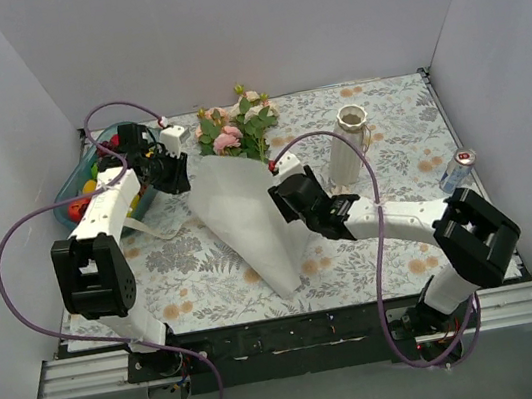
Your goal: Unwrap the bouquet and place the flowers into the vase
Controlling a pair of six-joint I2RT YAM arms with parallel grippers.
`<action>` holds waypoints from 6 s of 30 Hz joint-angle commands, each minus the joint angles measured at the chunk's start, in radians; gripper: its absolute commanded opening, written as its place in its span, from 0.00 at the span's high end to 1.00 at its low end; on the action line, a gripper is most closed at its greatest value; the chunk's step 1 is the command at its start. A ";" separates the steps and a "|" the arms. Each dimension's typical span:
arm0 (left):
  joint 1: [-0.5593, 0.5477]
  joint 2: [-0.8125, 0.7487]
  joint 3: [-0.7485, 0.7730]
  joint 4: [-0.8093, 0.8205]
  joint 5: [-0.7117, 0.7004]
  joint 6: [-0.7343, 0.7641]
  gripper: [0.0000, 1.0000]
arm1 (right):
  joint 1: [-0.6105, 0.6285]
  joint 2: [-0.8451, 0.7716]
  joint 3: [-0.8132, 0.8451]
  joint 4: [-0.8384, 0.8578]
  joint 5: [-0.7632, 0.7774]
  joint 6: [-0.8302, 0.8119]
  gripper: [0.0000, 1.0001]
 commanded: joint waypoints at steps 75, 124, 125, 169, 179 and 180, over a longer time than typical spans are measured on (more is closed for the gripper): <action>0.167 0.452 0.197 -0.395 0.739 0.590 0.32 | 0.069 -0.523 -0.002 -0.205 -0.149 -0.026 0.30; -0.011 0.285 0.713 -0.502 0.806 0.180 0.88 | 0.084 -0.587 -0.007 -0.256 -0.106 0.018 0.33; -0.026 0.270 0.689 -0.463 0.779 0.157 0.88 | 0.086 -0.585 -0.008 -0.258 -0.105 0.017 0.33; 0.202 0.108 0.023 0.072 0.256 -0.111 0.04 | 0.385 -0.386 0.073 -0.293 0.161 -0.002 0.24; 0.199 0.139 0.043 0.106 0.217 -0.220 0.07 | 0.388 -0.368 0.070 -0.278 0.156 0.004 0.26; 0.199 0.128 0.021 0.111 0.202 -0.216 0.07 | 0.390 -0.369 0.069 -0.276 0.158 0.004 0.26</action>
